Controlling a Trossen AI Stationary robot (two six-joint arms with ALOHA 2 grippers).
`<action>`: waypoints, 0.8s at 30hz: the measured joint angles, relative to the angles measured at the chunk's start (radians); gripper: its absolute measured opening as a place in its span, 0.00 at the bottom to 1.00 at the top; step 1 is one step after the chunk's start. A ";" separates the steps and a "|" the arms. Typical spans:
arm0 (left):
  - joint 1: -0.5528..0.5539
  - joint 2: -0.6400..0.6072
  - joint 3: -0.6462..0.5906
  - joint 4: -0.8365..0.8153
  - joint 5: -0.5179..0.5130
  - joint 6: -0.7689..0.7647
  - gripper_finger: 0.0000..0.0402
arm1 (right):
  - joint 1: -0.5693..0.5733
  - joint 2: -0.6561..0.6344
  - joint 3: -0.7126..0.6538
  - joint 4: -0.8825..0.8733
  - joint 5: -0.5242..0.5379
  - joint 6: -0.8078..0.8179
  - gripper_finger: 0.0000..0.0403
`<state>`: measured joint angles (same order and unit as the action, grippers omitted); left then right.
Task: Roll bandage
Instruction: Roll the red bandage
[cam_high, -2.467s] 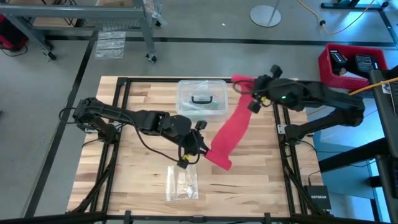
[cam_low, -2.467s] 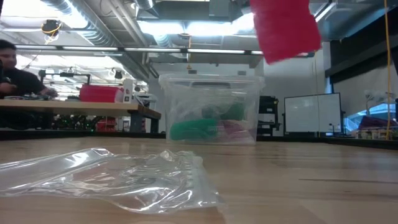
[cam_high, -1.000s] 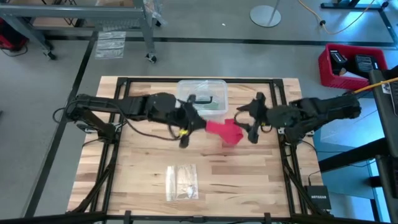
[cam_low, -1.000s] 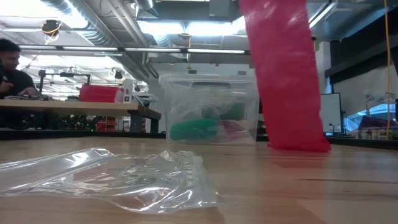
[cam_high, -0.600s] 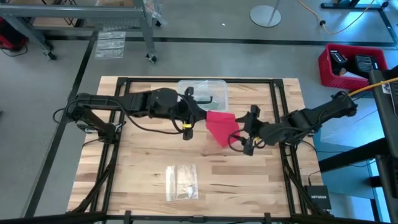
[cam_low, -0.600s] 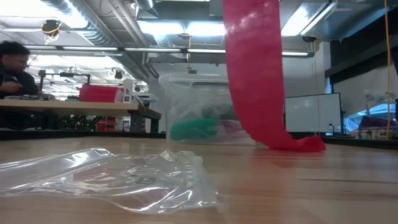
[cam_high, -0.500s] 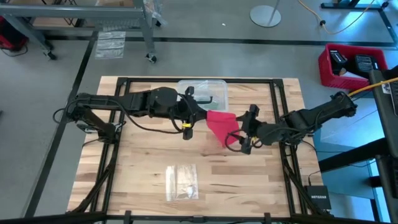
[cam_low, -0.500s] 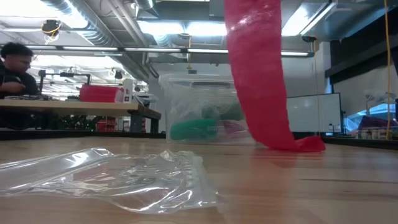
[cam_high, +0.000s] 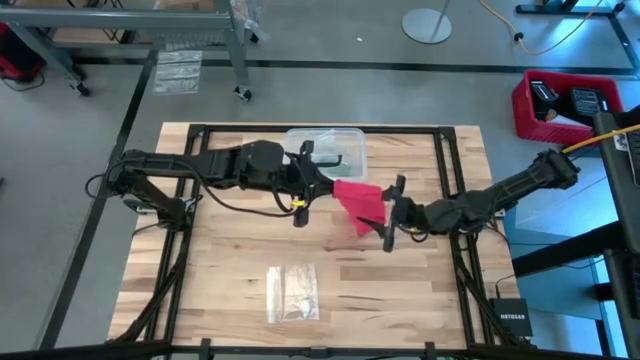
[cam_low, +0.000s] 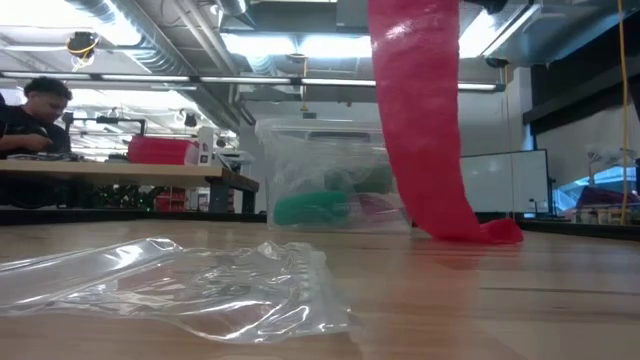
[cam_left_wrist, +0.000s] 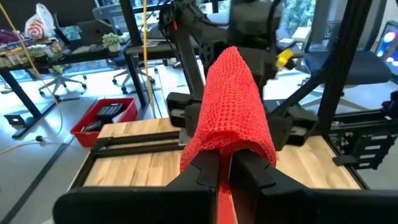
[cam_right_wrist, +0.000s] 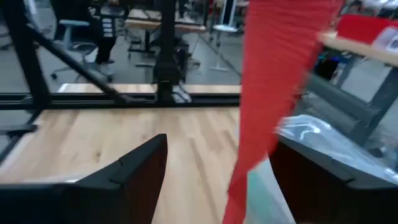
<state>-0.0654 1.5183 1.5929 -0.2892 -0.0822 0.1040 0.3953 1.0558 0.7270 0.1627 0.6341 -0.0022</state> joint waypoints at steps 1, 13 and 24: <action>0.000 0.000 0.000 0.001 0.000 0.000 0.03 | -0.007 0.002 -0.014 0.041 -0.009 -0.017 0.68; -0.005 0.000 0.000 0.007 0.039 -0.042 0.03 | -0.074 -0.004 -0.050 0.147 -0.065 -0.245 0.07; -0.083 0.002 0.000 -0.052 0.191 0.039 0.03 | -0.189 -0.154 -0.050 0.083 0.114 -0.427 0.02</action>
<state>-0.1482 1.5204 1.5929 -0.3410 0.1091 0.1433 0.2065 0.9014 0.6769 0.2452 0.7482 -0.4290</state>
